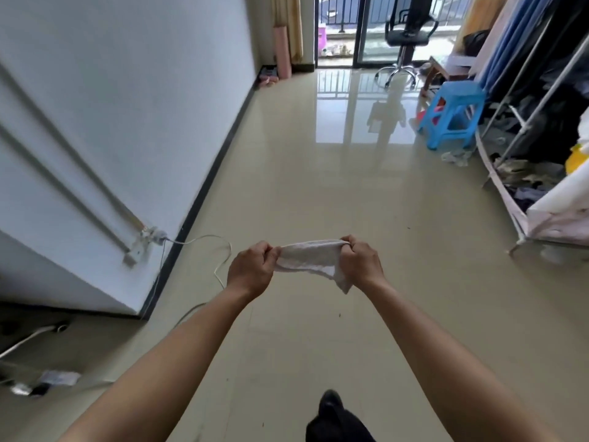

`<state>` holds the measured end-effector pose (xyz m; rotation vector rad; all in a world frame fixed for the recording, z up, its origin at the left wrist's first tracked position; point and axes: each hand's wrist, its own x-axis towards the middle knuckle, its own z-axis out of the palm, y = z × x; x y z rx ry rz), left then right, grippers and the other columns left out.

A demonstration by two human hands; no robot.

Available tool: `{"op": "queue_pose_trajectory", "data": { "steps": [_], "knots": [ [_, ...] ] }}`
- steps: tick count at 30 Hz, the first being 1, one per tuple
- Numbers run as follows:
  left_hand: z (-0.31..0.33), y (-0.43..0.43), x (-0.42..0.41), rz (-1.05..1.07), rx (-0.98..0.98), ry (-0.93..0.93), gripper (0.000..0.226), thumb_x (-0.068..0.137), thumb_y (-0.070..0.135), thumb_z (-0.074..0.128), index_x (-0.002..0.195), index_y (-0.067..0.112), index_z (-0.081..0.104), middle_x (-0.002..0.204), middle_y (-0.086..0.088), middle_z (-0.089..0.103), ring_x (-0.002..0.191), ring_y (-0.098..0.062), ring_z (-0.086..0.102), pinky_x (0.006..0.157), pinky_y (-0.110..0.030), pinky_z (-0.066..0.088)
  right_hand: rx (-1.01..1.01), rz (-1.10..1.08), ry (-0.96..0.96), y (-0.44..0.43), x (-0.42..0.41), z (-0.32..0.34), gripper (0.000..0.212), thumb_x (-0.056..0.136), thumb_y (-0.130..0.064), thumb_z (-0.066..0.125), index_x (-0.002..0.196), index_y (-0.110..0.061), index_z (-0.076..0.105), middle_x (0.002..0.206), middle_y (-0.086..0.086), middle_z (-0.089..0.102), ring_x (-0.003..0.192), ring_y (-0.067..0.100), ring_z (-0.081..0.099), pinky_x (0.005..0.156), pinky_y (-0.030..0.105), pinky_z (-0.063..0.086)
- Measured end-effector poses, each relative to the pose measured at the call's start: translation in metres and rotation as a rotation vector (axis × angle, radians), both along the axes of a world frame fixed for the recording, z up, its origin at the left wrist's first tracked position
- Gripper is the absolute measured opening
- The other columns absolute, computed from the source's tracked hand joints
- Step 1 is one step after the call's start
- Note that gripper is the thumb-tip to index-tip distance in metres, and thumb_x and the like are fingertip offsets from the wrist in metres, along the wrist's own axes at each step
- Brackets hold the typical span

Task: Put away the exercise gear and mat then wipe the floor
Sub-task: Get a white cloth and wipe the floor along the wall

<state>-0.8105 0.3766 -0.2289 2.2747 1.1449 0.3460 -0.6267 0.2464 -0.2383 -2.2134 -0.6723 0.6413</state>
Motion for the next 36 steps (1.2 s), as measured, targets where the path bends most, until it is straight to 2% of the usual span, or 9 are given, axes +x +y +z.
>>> {"op": "queue_pose_trajectory", "data": {
  "steps": [3, 5, 12, 19, 24, 29, 33, 36],
  "knots": [
    [0.014, 0.065, 0.053, 0.043, 0.030, -0.014, 0.032, 0.098, 0.040, 0.049, 0.083, 0.014, 0.059, 0.074, -0.002, 0.062, 0.075, -0.030, 0.060, 0.065, -0.038, 0.046, 0.002, 0.049, -0.018, 0.073, 0.058, 0.017, 0.026, 0.092, -0.038, 0.047, 0.101, -0.023, 0.066, 0.100, 0.008, 0.071, 0.097, 0.029, 0.064, 0.082, 0.035, 0.049],
    [0.021, 0.109, 0.079, 0.049, 0.060, -0.022, 0.027, 0.098, 0.036, 0.050, 0.085, 0.015, 0.061, 0.078, -0.002, 0.063, 0.075, -0.028, 0.059, 0.065, -0.037, 0.046, 0.004, 0.077, -0.006, 0.122, 0.086, 0.024, 0.027, 0.092, -0.041, 0.049, 0.101, -0.022, 0.065, 0.100, 0.008, 0.071, 0.097, 0.028, 0.063, 0.082, 0.035, 0.048],
    [-0.008, 0.271, 0.161, 0.068, 0.079, 0.044, 0.020, 0.098, 0.030, 0.050, 0.097, 0.017, 0.066, 0.095, -0.004, 0.069, 0.084, -0.025, 0.063, 0.070, -0.034, 0.050, -0.034, 0.160, 0.017, 0.292, 0.177, -0.001, 0.027, 0.095, -0.033, 0.049, 0.110, -0.020, 0.067, 0.110, 0.009, 0.071, 0.105, 0.028, 0.063, 0.086, 0.033, 0.046],
    [-0.033, 0.451, 0.266, 0.069, -0.001, 0.040, 0.025, 0.098, 0.038, 0.050, 0.097, 0.018, 0.066, 0.092, -0.003, 0.072, 0.086, -0.028, 0.066, 0.070, -0.036, 0.052, -0.137, 0.153, 0.017, 0.464, 0.282, -0.020, 0.026, 0.096, -0.029, 0.049, 0.111, -0.020, 0.069, 0.109, 0.009, 0.072, 0.106, 0.027, 0.064, 0.085, 0.031, 0.046],
    [-0.017, 0.571, 0.360, 0.047, -0.010, 0.048, 0.025, 0.099, 0.038, 0.049, 0.096, 0.018, 0.064, 0.090, -0.002, 0.071, 0.084, -0.027, 0.064, 0.064, -0.032, 0.045, -0.113, 0.097, 0.013, 0.576, 0.370, -0.001, 0.027, 0.097, -0.028, 0.049, 0.112, -0.020, 0.069, 0.108, 0.008, 0.072, 0.105, 0.027, 0.064, 0.085, 0.032, 0.047],
    [-0.026, 0.657, 0.428, -0.001, 0.022, 0.090, 0.024, 0.098, 0.037, 0.050, 0.095, 0.018, 0.065, 0.095, -0.004, 0.065, 0.085, -0.025, 0.062, 0.069, -0.034, 0.050, -0.085, 0.078, 0.079, 0.656, 0.438, -0.014, 0.026, 0.097, -0.029, 0.050, 0.111, -0.020, 0.070, 0.105, 0.005, 0.072, 0.101, 0.024, 0.064, 0.084, 0.032, 0.047],
    [-0.042, 0.729, 0.481, 0.085, 0.038, 0.149, 0.025, 0.096, 0.039, 0.053, 0.099, 0.020, 0.069, 0.098, -0.004, 0.056, 0.086, -0.023, 0.059, 0.073, -0.034, 0.051, -0.096, 0.172, 0.119, 0.742, 0.500, -0.040, 0.026, 0.095, -0.026, 0.050, 0.113, -0.021, 0.069, 0.107, 0.005, 0.072, 0.103, 0.025, 0.064, 0.085, 0.031, 0.047],
    [-0.041, 0.772, 0.509, 0.159, 0.013, 0.183, 0.022, 0.096, 0.037, 0.054, 0.099, 0.020, 0.069, 0.098, -0.002, 0.057, 0.088, -0.022, 0.060, 0.075, -0.035, 0.052, -0.117, 0.266, 0.172, 0.809, 0.537, -0.046, 0.028, 0.094, -0.024, 0.050, 0.114, -0.023, 0.068, 0.110, 0.004, 0.072, 0.106, 0.024, 0.065, 0.086, 0.030, 0.048]
  ]
}}
